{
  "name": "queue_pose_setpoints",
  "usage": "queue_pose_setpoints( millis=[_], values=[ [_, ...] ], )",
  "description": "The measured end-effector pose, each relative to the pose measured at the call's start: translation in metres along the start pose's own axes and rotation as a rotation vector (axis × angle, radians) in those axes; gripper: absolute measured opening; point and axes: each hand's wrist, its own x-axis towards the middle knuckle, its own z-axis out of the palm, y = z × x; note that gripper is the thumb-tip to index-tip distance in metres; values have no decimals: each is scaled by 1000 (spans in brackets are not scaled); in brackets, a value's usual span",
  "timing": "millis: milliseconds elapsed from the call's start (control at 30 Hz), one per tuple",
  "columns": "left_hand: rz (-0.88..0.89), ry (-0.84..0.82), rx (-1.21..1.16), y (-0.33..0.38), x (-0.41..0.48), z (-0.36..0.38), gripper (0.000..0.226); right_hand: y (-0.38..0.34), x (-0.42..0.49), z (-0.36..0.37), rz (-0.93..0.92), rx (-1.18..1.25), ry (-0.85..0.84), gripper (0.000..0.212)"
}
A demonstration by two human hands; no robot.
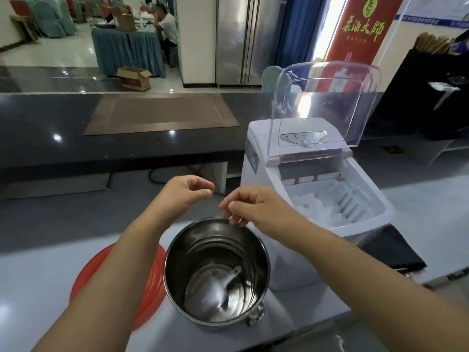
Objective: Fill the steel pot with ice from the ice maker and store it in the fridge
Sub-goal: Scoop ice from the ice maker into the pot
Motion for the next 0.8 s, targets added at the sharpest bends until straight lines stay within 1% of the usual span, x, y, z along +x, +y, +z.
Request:
queue_pose_setpoints(
  millis=[67,133,167,233,300,433,500,633,733,800],
  values=[
    [-28,-53,4,-11,-3,-1,17,9,8,22,-6,-241,-110,16],
    [-30,-92,10,-19,-6,-1,16,18,15,42,-73,-595,-247,19],
    [-28,-101,6,-23,-7,-1,16,20,16,49,-97,-733,-324,21],
    [-41,-110,-19,-31,-9,-2,18,29,22,63,-84,-881,-459,23],
    [-59,-130,-39,-38,-11,-3,21,40,29,73,-49,-970,-554,25],
    [-73,-181,-22,-48,-14,-5,13,60,40,85,57,-1126,-777,32],
    [-81,-182,-38,-52,-14,-6,11,67,45,91,96,-1188,-850,32],
    [-95,-149,-70,-56,-13,-5,10,76,51,97,150,-1274,-905,38],
    [-113,-127,-92,-56,-14,-5,8,80,51,99,125,-1322,-942,43],
    [-126,-102,-89,-53,-14,-4,5,83,51,100,136,-1337,-938,43]
  ],
)
